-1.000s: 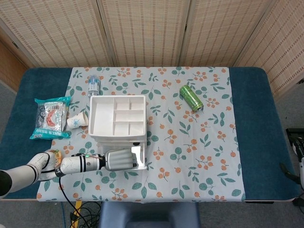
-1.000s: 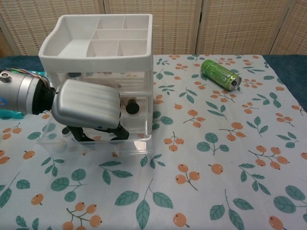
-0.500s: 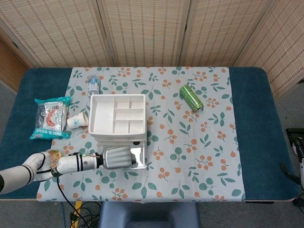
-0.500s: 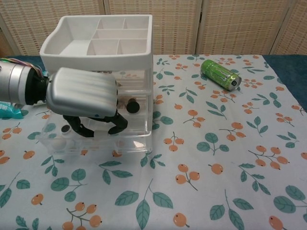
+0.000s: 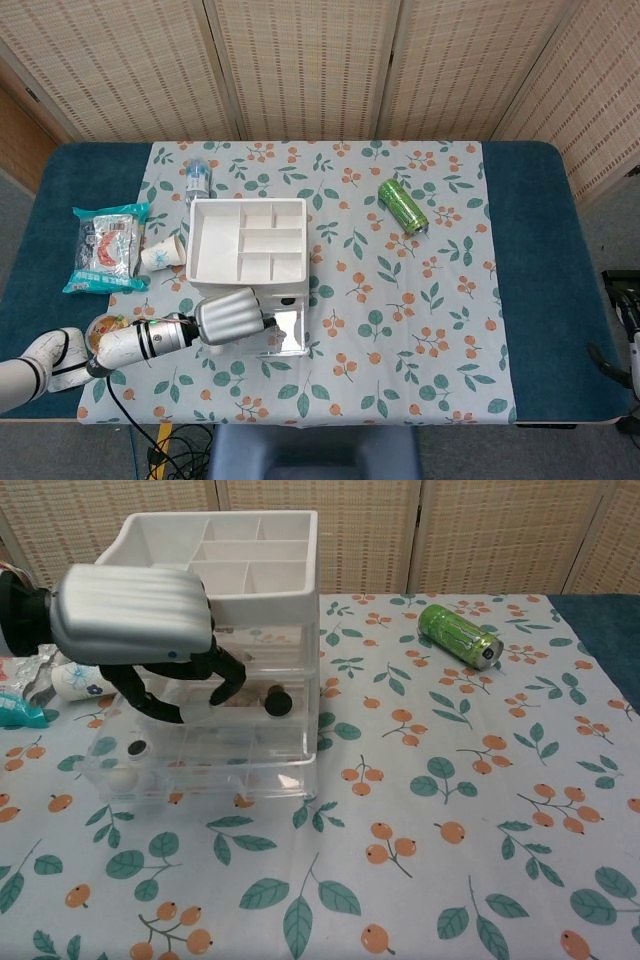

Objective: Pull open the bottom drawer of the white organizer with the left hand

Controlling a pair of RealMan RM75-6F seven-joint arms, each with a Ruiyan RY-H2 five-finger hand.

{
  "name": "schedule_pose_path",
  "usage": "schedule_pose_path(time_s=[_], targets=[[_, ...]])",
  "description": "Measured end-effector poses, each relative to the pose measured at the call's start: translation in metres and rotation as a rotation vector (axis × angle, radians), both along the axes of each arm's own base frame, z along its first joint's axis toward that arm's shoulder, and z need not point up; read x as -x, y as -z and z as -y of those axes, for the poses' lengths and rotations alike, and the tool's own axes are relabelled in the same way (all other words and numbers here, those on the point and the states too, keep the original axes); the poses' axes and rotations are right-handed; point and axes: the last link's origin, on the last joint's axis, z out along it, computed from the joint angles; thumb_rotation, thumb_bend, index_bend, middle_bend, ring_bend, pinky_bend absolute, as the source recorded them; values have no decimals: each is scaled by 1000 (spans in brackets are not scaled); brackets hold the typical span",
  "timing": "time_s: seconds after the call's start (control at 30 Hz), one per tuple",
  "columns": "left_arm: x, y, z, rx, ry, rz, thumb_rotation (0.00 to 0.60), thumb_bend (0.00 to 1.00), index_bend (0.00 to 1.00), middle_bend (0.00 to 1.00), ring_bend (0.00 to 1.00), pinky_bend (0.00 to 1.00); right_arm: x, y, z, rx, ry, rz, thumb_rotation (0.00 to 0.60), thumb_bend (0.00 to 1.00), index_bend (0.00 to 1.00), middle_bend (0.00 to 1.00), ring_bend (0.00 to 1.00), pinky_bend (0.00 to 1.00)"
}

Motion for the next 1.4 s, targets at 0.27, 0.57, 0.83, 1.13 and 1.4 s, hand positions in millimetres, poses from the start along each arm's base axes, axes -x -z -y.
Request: schedule_pose_path(time_s=[0.27,0.57,0.83,1.13,1.4], targets=[[25,-23,6,-70,-76,16,600,243,529,924,967,1000,-3,-1,0,0,-14,-2,600,279,125,177,178,168],[50,-44,19,-130,-135,9,600,243,528,923,966,1000,-6,0,1,-6,-29,-2,600,280,125,177,178,168],[63,-52,21,-172,-178,-15,600,243,528,923,967,1000,-7,0,2,-9,-33,-1,600,279,125,177,178,168],[91,-60,14,-246,-258,-105,600,243,528,923,966,1000,-6,1,3,-14,-36,1,600,279,125,177,178,168],[113,-67,14,-279,-321,-157,600,243,528,922,967,1000,-7,2,3,-17,-35,0,600,279,125,177,177,168]])
